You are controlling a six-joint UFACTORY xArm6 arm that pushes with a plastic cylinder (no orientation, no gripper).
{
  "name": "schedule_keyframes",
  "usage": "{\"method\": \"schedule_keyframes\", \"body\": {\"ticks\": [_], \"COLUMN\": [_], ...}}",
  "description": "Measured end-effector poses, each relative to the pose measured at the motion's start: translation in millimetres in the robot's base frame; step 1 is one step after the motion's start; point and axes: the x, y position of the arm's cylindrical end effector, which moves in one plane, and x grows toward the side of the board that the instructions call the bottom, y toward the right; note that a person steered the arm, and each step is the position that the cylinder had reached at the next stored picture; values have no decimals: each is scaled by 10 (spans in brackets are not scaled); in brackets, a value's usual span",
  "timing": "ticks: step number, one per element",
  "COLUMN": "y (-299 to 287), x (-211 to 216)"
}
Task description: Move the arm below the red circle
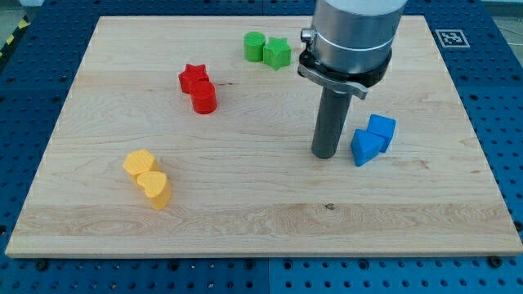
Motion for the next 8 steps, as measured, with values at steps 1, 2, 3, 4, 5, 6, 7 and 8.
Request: {"method": "schedule_keyframes", "body": {"ticks": [1,2,3,4,5,6,7,8], "y": [-74,-88,-174,-240,-271,-271,-290,-346], "x": [0,0,0,0,0,0,0,0]}}
